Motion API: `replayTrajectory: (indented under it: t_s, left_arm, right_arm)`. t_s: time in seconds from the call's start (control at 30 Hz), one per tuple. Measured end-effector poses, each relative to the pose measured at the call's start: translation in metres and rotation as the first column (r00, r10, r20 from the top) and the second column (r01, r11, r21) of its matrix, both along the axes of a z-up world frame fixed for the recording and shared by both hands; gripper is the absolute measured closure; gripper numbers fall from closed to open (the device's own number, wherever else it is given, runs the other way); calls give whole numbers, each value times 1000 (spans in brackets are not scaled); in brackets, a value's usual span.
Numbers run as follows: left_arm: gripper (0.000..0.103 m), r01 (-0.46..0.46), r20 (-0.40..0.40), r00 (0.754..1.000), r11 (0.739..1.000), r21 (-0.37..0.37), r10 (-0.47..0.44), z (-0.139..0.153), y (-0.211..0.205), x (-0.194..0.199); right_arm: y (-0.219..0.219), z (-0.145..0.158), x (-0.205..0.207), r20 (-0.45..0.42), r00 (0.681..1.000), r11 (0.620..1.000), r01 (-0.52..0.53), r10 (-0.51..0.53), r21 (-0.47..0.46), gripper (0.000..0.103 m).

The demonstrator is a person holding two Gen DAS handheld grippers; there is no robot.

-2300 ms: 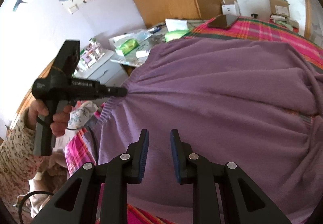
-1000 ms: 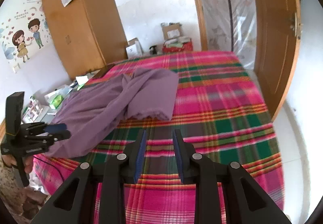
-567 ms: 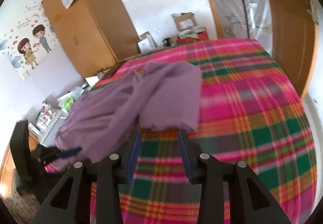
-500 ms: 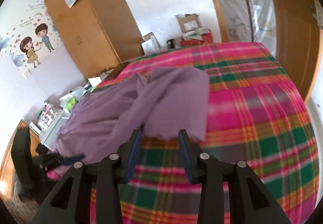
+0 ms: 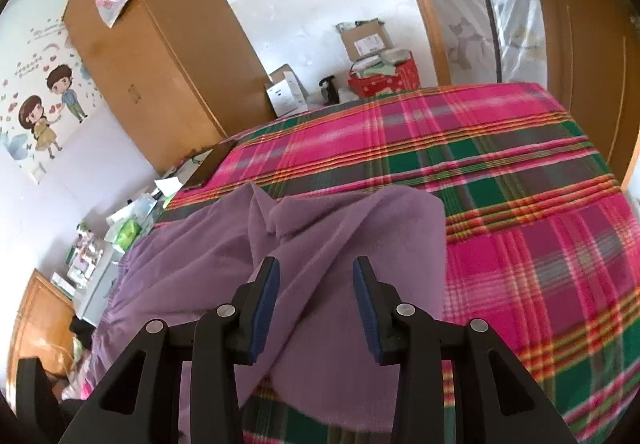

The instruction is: Fold clothes

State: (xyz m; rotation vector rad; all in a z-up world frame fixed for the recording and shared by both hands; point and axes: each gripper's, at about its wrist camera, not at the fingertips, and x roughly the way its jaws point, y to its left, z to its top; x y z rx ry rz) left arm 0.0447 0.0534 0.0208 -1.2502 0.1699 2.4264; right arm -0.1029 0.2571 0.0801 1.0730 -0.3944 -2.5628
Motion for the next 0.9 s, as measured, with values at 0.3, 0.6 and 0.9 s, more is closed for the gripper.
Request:
replayTrajectory:
  t_s: [0.3, 0.6, 0.9]
  left_arm:
    - [93, 2, 7, 1000, 1000, 1, -2, -2, 1, -5]
    - [93, 9, 4, 1000, 1000, -4, -9, -5, 2, -7]
    - [100, -16, -29, 999, 996, 90, 19, 10, -9, 0]
  right_arm:
    - [7, -13, -35, 52, 998, 997, 41, -37, -72, 64]
    - [6, -13, -32, 27, 998, 995, 52, -50, -87, 99]
    - [16, 20, 13, -120, 989, 992, 73, -85, -98, 100]
